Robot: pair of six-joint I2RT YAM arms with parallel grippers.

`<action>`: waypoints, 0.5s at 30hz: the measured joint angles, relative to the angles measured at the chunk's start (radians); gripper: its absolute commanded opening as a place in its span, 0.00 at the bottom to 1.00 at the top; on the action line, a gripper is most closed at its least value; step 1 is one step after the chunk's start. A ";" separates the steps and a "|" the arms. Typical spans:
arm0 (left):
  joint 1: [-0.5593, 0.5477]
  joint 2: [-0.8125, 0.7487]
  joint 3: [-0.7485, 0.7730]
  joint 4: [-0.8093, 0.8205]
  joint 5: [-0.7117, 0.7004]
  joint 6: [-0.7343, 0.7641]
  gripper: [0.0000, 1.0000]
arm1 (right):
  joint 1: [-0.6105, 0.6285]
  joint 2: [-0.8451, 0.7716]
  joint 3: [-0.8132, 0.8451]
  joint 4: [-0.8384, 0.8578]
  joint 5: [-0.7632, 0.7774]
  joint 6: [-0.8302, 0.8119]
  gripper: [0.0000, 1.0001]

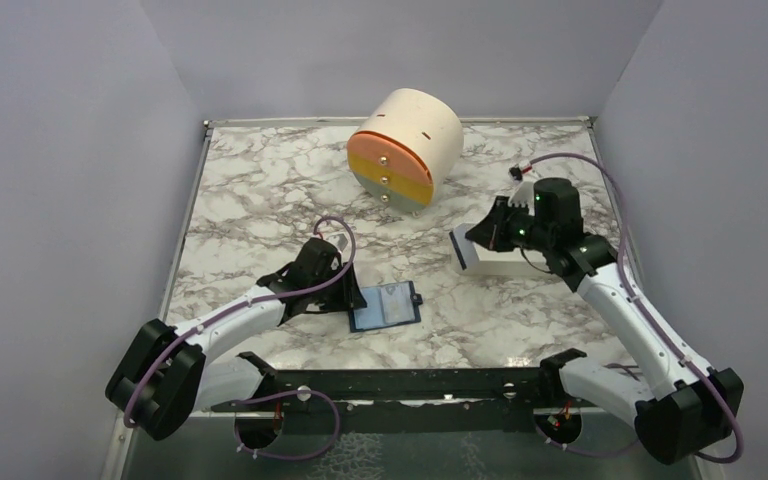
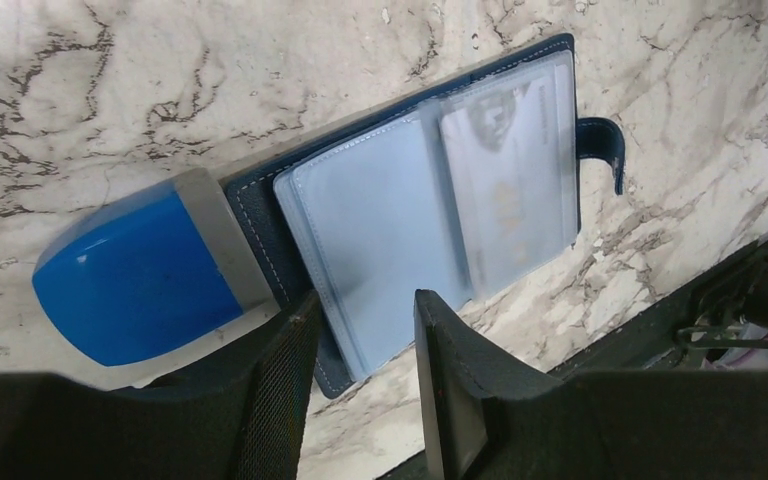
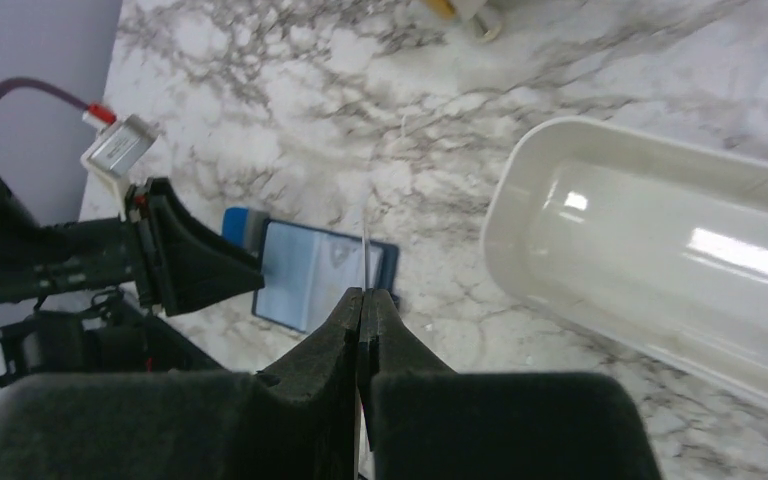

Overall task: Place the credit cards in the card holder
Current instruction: Pick up the credit card from the storage box, then insert the credit card into the card holder.

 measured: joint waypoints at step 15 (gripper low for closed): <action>0.000 0.050 -0.045 0.098 0.013 -0.019 0.00 | 0.295 0.012 -0.227 0.276 -0.095 0.223 0.01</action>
